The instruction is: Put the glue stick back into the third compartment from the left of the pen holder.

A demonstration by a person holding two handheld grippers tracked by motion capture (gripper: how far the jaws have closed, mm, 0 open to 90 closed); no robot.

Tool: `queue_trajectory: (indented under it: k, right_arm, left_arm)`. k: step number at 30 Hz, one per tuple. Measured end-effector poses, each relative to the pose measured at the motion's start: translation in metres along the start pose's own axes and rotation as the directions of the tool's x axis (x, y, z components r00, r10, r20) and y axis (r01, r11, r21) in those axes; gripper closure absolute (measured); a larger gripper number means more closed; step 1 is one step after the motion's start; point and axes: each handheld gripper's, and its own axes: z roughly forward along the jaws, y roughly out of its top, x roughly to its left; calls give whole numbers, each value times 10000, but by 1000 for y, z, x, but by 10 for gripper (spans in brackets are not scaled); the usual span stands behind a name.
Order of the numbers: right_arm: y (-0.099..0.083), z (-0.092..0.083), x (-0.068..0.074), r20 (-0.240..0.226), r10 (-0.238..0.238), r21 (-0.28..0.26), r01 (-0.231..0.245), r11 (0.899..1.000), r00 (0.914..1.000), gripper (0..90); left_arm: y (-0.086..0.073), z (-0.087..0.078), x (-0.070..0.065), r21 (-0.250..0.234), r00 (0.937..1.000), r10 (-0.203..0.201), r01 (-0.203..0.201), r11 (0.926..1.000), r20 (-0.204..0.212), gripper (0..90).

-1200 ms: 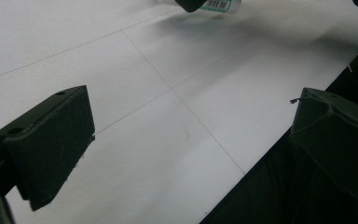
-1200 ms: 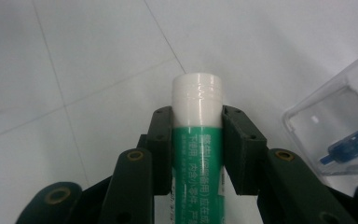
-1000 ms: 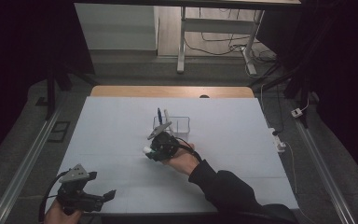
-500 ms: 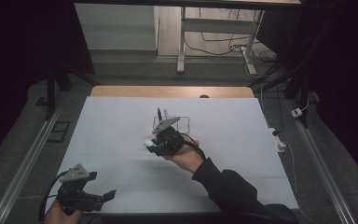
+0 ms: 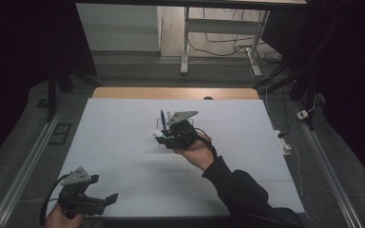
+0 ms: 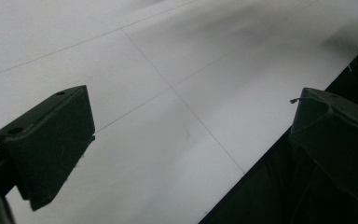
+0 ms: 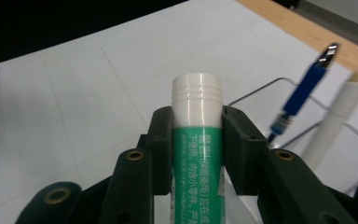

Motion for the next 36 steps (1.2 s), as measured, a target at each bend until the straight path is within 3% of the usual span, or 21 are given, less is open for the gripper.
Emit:
queue_trajectory:
  k: [16, 26, 32, 36]
  right_arm:
    - [0, -24, -38, 1026, 804, -989, -703, 9926, 9915, 653]
    - [-4, -21, -59, 1621, 1245, -1325, -1034, 9858, 9789, 652]
    - [-6, -15, -69, 1739, 1469, -1650, -1183, 9792, 9737, 652]
    - [-7, -8, -72, 1857, 1451, -1628, -1152, 9799, 9718, 652]
  left_arm:
    - [0, 0, 0, 22, 10000, 13, -13, 10000, 4, 0]
    - [0, 1, 0, 44, 10000, 8, -8, 10000, 2, 0]
    - [0, 1, 0, 41, 10000, -4, 4, 10000, 7, 0]
    - [0, 1, 0, 45, 10000, -4, 4, 10000, 14, 0]
